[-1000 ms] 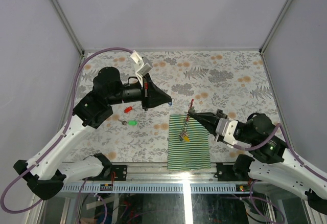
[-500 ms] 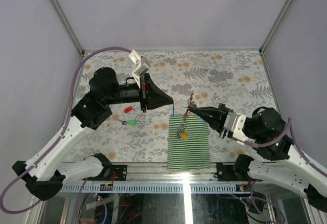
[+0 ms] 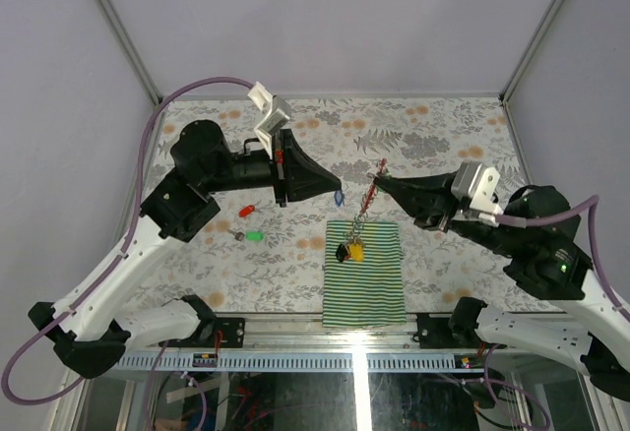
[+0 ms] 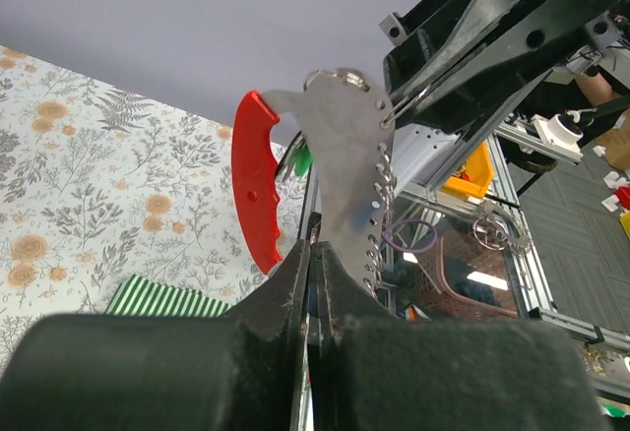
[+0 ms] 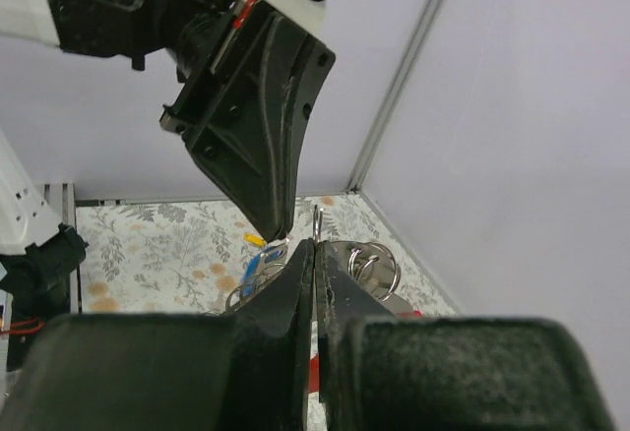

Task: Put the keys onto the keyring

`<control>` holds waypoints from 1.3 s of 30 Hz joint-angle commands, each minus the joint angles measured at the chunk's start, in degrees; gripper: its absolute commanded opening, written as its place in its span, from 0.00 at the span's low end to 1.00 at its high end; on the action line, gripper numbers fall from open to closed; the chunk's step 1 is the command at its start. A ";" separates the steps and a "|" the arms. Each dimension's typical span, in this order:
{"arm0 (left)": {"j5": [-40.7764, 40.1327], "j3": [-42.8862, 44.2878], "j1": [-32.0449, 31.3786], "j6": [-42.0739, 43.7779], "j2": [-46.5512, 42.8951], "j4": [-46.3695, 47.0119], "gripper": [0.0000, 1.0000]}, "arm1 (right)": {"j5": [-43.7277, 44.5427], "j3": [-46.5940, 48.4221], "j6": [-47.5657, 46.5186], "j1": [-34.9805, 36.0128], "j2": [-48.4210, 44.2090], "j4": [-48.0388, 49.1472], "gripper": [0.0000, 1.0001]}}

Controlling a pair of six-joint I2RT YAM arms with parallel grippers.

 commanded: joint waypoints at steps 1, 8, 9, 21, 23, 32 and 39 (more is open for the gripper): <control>-1.39 3.55 -0.40 -1.40 2.64 3.71 0.00 | 8.37 7.26 6.52 -0.06 1.59 -5.11 0.00; -2.47 6.11 -0.60 -1.40 5.62 4.09 0.00 | 11.84 11.68 9.78 -0.02 2.46 -11.05 0.00; -2.58 6.35 -0.64 -1.47 5.84 4.21 0.00 | 12.39 12.63 10.54 -0.01 2.79 -12.33 0.00; -1.25 6.28 -1.33 2.14 5.30 5.06 0.00 | 5.49 12.48 18.46 -0.04 3.41 -14.72 0.00; -2.98 5.25 -1.26 4.09 3.91 4.92 0.00 | 4.51 11.66 18.84 -0.04 3.38 -14.01 0.00; -12.27 -5.51 -1.26 13.88 -7.07 8.90 0.00 | 3.57 10.12 19.44 -0.08 4.38 -12.80 0.00; -7.75 -10.27 -1.27 19.38 -13.66 12.73 0.00 | -1.40 10.99 20.91 -0.07 7.04 -10.66 0.00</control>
